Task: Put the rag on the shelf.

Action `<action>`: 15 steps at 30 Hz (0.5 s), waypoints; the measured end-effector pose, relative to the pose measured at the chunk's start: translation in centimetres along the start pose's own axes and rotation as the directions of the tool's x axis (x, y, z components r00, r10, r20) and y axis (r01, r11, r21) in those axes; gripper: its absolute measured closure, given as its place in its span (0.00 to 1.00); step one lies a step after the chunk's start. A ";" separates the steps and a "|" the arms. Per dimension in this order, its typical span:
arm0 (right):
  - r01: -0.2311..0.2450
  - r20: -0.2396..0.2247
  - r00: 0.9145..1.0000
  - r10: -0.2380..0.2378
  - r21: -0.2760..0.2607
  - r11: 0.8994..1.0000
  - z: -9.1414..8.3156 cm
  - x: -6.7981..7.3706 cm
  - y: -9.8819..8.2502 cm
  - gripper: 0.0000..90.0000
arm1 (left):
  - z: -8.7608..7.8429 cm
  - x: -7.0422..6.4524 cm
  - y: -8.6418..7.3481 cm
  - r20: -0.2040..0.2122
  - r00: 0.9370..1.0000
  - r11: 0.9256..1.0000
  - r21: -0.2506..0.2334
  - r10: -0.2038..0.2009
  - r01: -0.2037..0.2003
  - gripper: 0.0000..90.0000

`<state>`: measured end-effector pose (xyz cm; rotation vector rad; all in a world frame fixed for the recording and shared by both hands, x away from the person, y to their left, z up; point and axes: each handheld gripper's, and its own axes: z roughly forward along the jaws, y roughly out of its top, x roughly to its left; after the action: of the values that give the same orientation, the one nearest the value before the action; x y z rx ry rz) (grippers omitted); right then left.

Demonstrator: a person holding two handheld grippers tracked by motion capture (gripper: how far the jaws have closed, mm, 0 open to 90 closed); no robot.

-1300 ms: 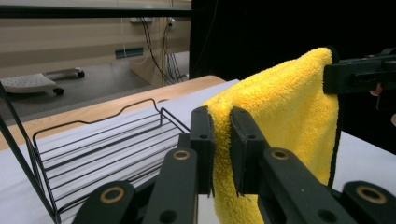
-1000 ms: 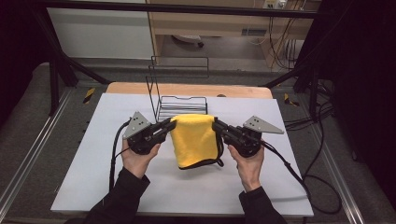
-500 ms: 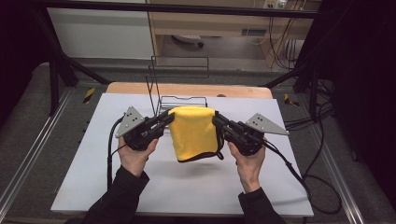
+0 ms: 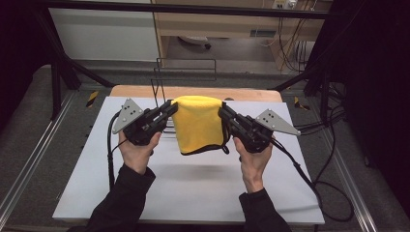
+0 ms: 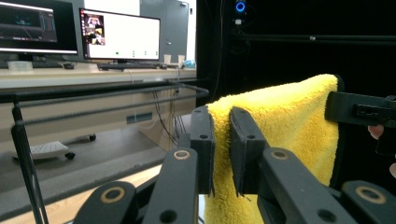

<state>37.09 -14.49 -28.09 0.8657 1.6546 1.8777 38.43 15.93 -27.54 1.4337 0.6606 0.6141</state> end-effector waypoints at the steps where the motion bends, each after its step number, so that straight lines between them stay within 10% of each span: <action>1: 0.004 0.001 1.000 -0.004 -0.006 1.000 0.1 0.1 0.2 0.91 | 0.0 0.1 0.2 -0.003 1.000 1.000 -0.005 0.000 0.000 0.89; 15: 0.030 0.008 1.000 -0.030 -0.056 0.998 1.7 0.8 2.5 0.91 | 0.6 1.2 2.8 -0.040 0.999 0.998 -0.058 0.008 -0.010 0.89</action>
<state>37.91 -13.16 -25.43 0.8195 1.5945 1.8893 39.72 16.48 -24.76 1.3735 0.6628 0.6655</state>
